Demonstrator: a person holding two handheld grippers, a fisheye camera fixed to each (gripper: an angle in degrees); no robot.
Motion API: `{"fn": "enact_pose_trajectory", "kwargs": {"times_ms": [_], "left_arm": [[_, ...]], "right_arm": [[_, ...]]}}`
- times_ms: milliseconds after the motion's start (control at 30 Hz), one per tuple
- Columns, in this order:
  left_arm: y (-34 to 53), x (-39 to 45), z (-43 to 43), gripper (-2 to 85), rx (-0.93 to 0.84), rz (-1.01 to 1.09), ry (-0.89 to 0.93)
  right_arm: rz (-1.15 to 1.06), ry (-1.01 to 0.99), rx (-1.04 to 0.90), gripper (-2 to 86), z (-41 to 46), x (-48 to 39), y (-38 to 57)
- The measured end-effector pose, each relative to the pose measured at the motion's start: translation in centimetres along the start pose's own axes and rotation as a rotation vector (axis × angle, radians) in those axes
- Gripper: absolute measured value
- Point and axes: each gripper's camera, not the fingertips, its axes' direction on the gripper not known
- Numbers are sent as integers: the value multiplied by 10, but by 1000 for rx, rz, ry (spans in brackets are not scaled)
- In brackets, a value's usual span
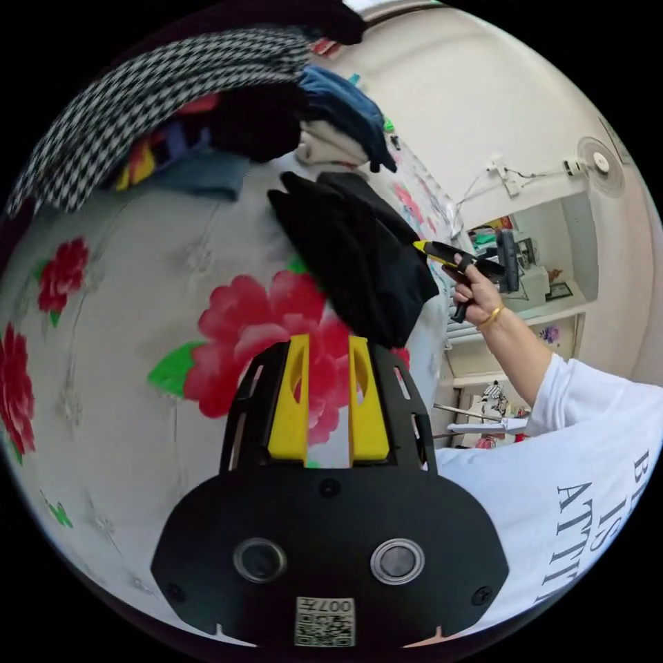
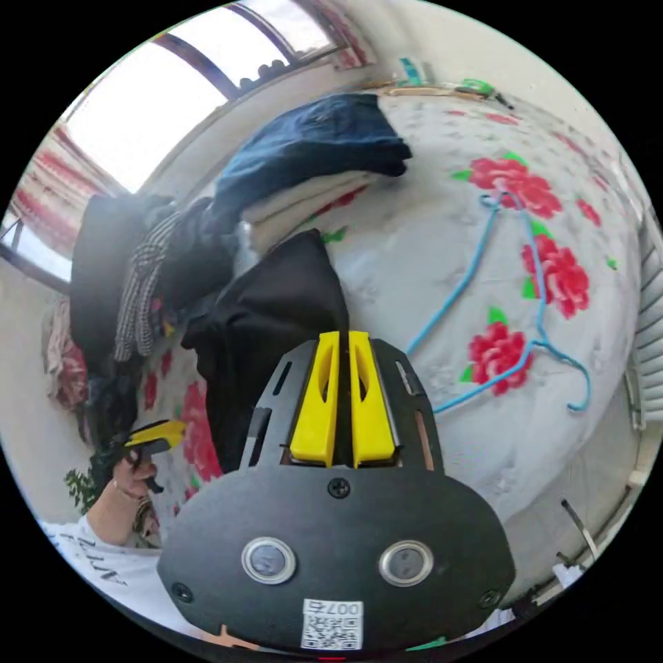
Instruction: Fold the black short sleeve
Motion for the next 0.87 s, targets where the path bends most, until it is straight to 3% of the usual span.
{"fn": "enact_pose_trajectory", "kwargs": {"times_ms": [100, 233, 300, 467, 667, 733, 867], "left_arm": [[-4, 28, -19, 86, 45, 65, -21], [70, 23, -67, 85, 99, -7, -156], [121, 13, -95, 85, 136, -104, -231], [308, -2, -204, 85, 394, -575, -501], [480, 38, -310, 112, 773, -1037, -875], [508, 44, -332, 123, 861, -1113, -912], [525, 38, -361, 114, 1007, -1113, -809]], "right_arm": [[33, 221, 86, 2, -33, 16, -9], [-245, 266, 104, 2, -45, -45, 15], [-396, 226, 56, 2, -32, -85, 38], [-789, -4, -366, 1, 55, -202, 139], [-991, -15, -589, 20, 96, -273, 229], [-1047, -17, -533, 34, 91, -279, 240], [-1030, -103, -600, 65, 84, -281, 242]]}}
